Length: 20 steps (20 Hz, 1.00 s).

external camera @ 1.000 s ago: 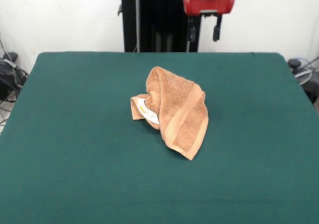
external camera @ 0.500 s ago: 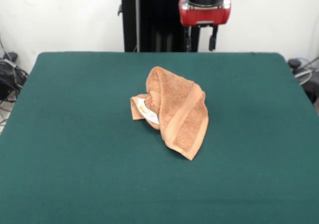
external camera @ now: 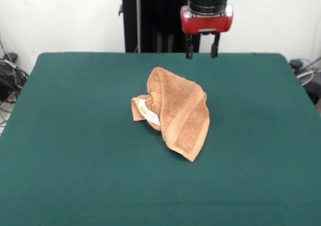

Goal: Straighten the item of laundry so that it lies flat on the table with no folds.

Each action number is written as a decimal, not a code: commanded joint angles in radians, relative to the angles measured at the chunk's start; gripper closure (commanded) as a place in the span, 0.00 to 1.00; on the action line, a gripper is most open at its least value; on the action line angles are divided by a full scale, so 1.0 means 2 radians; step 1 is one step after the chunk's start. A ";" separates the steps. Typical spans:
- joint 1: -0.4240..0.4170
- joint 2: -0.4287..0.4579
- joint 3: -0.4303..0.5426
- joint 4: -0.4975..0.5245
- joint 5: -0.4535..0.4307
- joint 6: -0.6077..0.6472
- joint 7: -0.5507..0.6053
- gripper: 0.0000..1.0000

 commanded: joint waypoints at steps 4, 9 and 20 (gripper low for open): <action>0.002 0.012 0.031 -0.046 -0.019 0.042 0.016 0.00; 0.015 0.001 0.004 -0.041 -0.006 0.040 0.053 0.00; 0.011 0.020 0.010 -0.076 -0.010 0.067 0.033 0.00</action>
